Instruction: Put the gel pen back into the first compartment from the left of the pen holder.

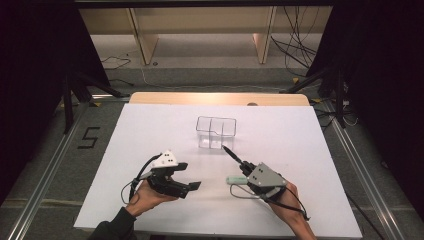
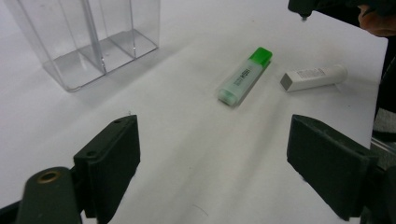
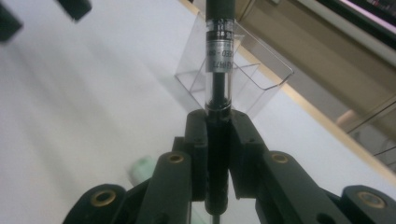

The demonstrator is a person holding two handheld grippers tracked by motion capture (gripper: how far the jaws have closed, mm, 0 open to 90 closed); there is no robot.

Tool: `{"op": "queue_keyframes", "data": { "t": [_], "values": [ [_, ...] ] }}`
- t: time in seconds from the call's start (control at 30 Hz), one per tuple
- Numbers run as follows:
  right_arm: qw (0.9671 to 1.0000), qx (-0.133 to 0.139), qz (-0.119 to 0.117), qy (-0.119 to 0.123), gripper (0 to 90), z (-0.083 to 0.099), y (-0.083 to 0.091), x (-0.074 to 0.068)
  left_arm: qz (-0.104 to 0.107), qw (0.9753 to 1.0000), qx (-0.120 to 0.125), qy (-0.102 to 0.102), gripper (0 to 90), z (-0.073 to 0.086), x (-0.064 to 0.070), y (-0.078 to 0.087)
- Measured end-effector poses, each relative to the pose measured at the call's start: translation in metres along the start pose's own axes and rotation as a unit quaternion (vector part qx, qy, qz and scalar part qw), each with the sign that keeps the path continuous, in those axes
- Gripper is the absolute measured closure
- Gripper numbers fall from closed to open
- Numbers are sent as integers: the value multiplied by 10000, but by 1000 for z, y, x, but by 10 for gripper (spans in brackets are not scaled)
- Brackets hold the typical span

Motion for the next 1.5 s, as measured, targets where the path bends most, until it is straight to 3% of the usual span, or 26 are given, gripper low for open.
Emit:
{"op": "queue_keyframes", "data": {
  "t": [0.03,0.17,0.37,0.47,0.57,0.73,0.97,1.2,1.5],
  "values": [
    [9991,177,-152,-353,798,-2,-1,6,-118,9999,99,64,174,5,-3,1],
    [9919,566,-514,-1016,798,-6,-3,16,-351,9991,199,139,177,17,-9,2],
    [9784,892,-846,-1663,798,-13,-14,30,-559,9974,367,283,177,23,-12,6],
    [9734,1008,-940,-1828,798,-20,-22,34,-630,9965,456,302,176,24,-14,9],
    [9692,1123,-1013,-1943,798,-30,-29,37,-661,9953,538,460,177,25,-17,12],
    [9662,1211,-1057,-2014,798,-49,-45,45,-708,9944,573,527,176,26,-17,15],
    [9596,1346,-1071,-2228,798,-75,-67,60,-672,9938,687,553,173,26,-12,18],
    [9607,1335,-983,-2228,798,-97,-89,70,-643,9931,801,564,170,24,-12,21],
    [9605,1266,-930,-2299,798,-110,-113,78,-660,9922,871,608,170,24,-13,22]
  ]
}}
Point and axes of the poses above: each handheld gripper's, and its own axes: y roughly backward along the jaws, z roughly out of its underside, x roughly to its right, the point moved 6 cm from there along -y, roughly forward along the jaws, and after that the axes turned 14 degrees about -z, right-handed, at the moved point
